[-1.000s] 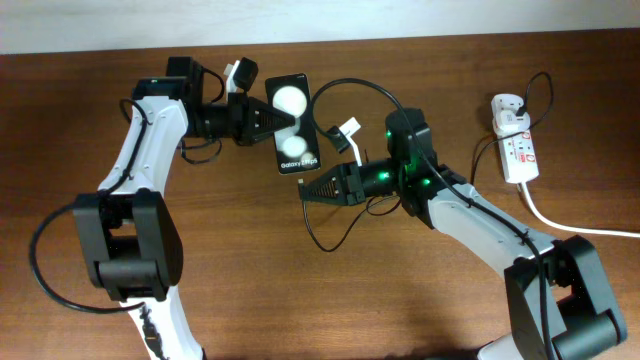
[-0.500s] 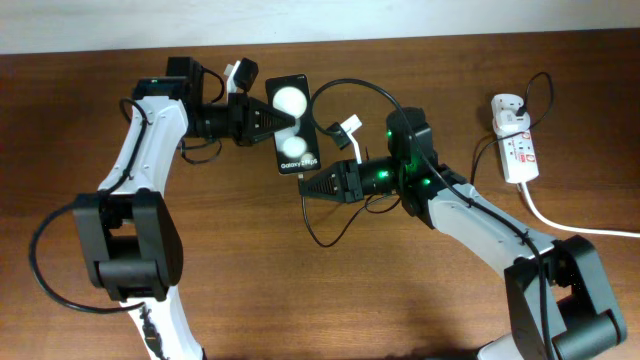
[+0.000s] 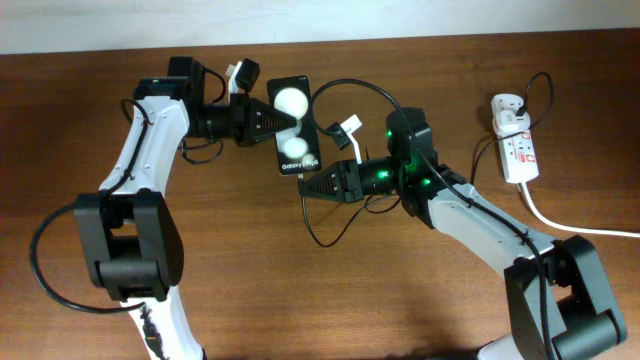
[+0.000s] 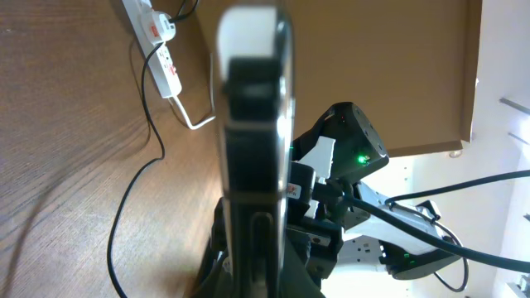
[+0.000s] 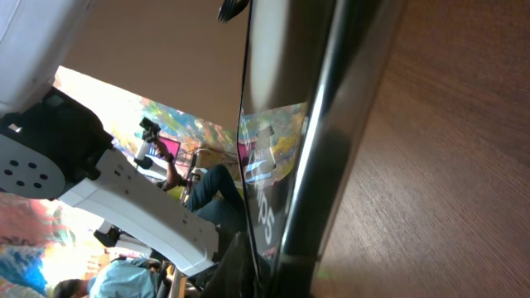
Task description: Plug charger to phone and switch on socket
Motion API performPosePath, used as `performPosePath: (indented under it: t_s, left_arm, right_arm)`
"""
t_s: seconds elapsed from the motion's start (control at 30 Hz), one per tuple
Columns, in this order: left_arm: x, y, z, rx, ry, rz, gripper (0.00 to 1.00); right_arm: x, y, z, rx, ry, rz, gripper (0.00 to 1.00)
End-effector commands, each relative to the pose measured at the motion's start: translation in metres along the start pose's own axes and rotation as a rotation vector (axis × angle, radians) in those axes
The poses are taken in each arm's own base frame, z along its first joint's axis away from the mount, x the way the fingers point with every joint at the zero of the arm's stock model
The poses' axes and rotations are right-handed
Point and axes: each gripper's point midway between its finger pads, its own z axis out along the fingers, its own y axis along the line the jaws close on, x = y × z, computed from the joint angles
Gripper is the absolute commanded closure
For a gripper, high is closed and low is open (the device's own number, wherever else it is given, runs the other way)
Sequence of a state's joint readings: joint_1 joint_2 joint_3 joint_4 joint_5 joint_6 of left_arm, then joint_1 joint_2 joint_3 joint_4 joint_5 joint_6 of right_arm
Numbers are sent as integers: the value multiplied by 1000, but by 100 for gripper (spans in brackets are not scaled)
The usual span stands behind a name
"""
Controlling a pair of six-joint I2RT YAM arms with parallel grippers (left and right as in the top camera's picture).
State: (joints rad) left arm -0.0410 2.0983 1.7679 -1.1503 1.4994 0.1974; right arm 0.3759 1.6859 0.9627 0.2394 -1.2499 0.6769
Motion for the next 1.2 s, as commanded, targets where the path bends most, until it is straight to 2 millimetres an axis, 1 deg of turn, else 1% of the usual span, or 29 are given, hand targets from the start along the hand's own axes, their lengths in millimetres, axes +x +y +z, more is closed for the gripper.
performPosePath:
  t_s: [0.0,0.1,0.27,0.63,0.8,0.93,1.03,1.17]
  left_arm:
    - [-1,-7,1,24,-1,9,100]
    - [-1,-7,1,24,-1,8,100]
    - [-1,-7,1,24,-1,5,100]
    - [-1,-7,2,23,0,5,100]
    - [-1,-7,2,23,0,5,100]
    - [2,-7,7,23,13,6,100]
    - [2,-7,7,24,13,6,100]
    - [2,-7,7,24,13,6,100]
  right_arm:
    - [-2,2,1,1,-4,-25,96]
    - [-3,1,0,2,-6,-25,96]
    - [-8,-3,-8,12,-28,-20,96]
    - [-9,-2,-8,12,-31,-28,96]
    - [-12,-4,-12,16,-41,-26,96]
    - [-13,-3,-13,15,-45,-37,96]
    - [-13,-3,-13,15,-45,-37,96]
    - [-18,-7,-22,26,-69,-30,96]
